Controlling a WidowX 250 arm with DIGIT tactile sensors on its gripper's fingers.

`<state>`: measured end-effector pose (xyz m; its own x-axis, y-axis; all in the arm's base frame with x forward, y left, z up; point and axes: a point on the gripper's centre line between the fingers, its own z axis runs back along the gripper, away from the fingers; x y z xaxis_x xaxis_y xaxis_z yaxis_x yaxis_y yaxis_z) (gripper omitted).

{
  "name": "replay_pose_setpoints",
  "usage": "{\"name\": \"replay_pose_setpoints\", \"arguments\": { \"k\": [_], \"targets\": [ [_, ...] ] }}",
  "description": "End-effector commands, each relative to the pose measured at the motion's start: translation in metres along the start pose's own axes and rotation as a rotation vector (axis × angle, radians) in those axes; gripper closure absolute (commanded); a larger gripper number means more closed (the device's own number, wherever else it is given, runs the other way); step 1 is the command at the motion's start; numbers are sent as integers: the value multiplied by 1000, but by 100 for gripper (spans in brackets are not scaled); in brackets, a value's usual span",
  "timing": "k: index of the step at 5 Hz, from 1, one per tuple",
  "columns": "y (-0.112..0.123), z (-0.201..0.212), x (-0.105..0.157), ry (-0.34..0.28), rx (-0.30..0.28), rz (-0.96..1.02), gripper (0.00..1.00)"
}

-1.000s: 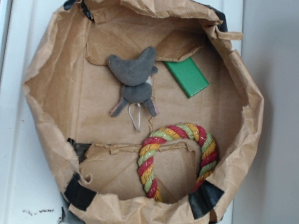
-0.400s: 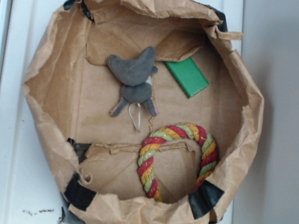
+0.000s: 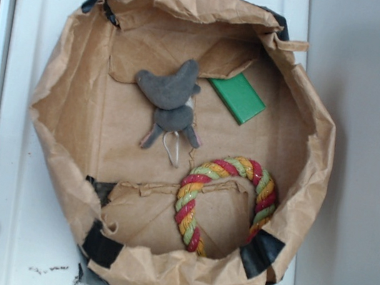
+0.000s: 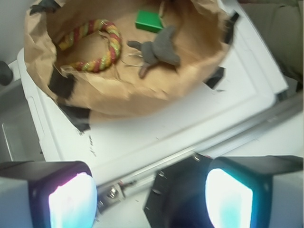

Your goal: Grab the gray animal.

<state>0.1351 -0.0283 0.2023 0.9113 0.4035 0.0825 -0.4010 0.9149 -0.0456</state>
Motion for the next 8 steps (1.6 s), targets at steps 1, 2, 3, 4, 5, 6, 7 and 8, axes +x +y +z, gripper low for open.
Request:
{"name": "replay_pose_setpoints", "arguments": {
  "k": [1,2,3,4,5,6,7,8],
  "targets": [
    [-1,7,4,-26,-17,29,0],
    [-1,7,4,-26,-17,29,0],
    [-16,0,20,-28,-76,215,0],
    [-36,-13,41,-41,-92,345,0],
    [-47,-30,65,-109,-110,471,0],
    [-56,-54,96,-163,-71,535,0],
    [-59,-78,131,-228,-32,622,0],
    [-59,-78,131,-228,-32,622,0]
  ]
}}
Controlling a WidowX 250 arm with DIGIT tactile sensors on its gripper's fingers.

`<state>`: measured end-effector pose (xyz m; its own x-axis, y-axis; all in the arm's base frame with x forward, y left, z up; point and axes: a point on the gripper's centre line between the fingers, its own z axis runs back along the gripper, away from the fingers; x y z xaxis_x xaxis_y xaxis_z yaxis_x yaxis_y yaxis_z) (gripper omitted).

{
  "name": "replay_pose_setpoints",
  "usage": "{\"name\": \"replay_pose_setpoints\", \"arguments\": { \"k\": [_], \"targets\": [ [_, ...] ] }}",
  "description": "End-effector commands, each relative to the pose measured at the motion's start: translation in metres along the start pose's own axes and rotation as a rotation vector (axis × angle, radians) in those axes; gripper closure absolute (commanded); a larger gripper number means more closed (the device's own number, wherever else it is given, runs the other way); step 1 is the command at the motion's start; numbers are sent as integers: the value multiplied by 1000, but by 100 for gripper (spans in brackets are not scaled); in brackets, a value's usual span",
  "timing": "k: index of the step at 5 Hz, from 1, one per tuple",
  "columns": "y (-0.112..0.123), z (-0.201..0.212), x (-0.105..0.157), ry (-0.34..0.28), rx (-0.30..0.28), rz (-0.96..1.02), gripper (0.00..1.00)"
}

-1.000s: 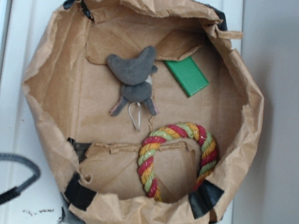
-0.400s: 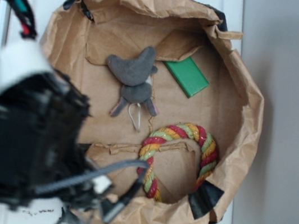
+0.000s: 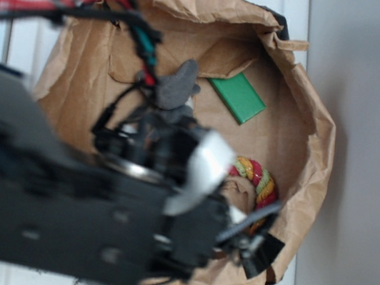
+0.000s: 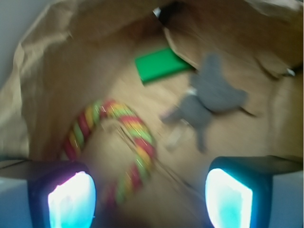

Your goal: Grab the gray animal.

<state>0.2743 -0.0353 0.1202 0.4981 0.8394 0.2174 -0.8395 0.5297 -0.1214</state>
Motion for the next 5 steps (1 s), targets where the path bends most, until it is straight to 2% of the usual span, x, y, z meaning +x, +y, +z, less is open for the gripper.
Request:
{"name": "replay_pose_setpoints", "arguments": {
  "k": [1,2,3,4,5],
  "targets": [
    [-9,14,14,-28,-57,30,0],
    [-9,14,14,-28,-57,30,0],
    [-12,-19,25,-39,-50,54,0],
    [-10,-50,33,-64,-73,63,0],
    [-3,-66,41,-79,-75,56,0]
  ]
}}
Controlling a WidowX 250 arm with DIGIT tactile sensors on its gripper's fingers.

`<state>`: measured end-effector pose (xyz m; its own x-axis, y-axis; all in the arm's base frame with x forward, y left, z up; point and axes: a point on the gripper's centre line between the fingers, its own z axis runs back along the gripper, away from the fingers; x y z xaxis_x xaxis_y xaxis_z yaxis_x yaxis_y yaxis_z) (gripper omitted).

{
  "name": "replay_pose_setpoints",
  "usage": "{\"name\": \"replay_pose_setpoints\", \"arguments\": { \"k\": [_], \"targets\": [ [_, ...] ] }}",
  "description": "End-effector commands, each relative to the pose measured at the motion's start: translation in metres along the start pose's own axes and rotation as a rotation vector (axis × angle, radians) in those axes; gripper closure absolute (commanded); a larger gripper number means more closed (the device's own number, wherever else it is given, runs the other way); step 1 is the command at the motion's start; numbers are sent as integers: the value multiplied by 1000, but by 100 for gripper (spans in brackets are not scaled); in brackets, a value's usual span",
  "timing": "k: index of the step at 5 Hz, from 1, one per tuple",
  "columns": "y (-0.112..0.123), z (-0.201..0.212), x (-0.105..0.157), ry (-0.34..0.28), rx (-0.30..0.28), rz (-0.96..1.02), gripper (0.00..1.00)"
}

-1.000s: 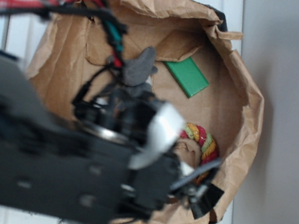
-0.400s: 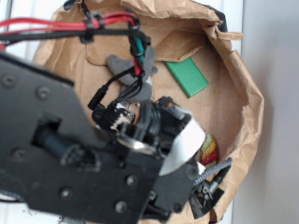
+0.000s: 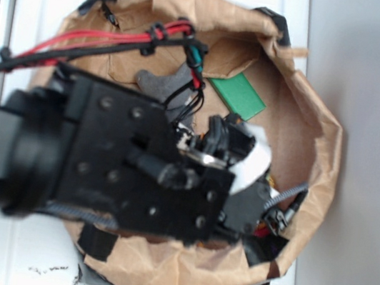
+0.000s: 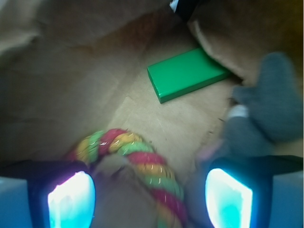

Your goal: Grab the gray animal.

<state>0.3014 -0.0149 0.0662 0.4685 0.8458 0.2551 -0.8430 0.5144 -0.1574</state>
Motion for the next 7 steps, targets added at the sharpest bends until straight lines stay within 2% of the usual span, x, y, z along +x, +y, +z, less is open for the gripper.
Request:
{"name": "replay_pose_setpoints", "arguments": {
  "k": [1,2,3,5,6,7],
  "targets": [
    [10,-20,22,-58,-28,26,0],
    [18,-30,18,-70,-26,28,0],
    [19,-38,15,-91,-13,68,100],
    [3,-30,11,-101,-7,90,100],
    [4,-8,18,-57,9,67,5],
    [13,24,26,-3,-1,44,0]
  ]
}}
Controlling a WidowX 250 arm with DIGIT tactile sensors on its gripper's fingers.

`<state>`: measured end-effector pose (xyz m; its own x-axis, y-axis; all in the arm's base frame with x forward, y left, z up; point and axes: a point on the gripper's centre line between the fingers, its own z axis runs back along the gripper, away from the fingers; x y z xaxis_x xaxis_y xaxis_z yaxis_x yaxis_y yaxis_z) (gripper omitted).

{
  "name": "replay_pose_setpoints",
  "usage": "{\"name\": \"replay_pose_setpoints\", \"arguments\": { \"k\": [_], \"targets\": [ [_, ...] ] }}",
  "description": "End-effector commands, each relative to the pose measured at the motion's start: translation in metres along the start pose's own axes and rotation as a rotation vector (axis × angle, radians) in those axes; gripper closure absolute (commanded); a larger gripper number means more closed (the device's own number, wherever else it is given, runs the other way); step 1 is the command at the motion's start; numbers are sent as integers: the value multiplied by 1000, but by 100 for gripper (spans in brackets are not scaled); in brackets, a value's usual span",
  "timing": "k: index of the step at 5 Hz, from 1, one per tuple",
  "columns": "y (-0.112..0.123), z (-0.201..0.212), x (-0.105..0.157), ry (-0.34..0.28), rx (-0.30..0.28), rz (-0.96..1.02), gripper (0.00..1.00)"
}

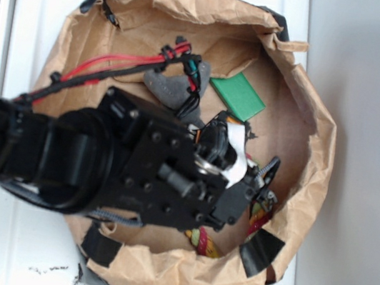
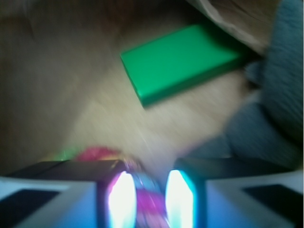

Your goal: Grab the gray animal.

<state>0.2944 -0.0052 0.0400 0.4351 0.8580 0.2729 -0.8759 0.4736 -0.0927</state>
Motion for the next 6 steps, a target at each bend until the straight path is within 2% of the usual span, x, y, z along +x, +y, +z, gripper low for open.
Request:
{"name": "replay_pose_setpoints", "arguments": {
  "k": [1,2,3,4,5,6],
  "targets": [
    [11,66,38,39,-82,-6,0],
    [25,73,55,50,-85,-5,0],
    [33,57,61,19,-89,1,0],
    [33,26,61,-49,-25,44,0],
    [37,2,61,-121,-25,62,0],
    [38,-13,54,-166,-48,49,0]
  ]
}}
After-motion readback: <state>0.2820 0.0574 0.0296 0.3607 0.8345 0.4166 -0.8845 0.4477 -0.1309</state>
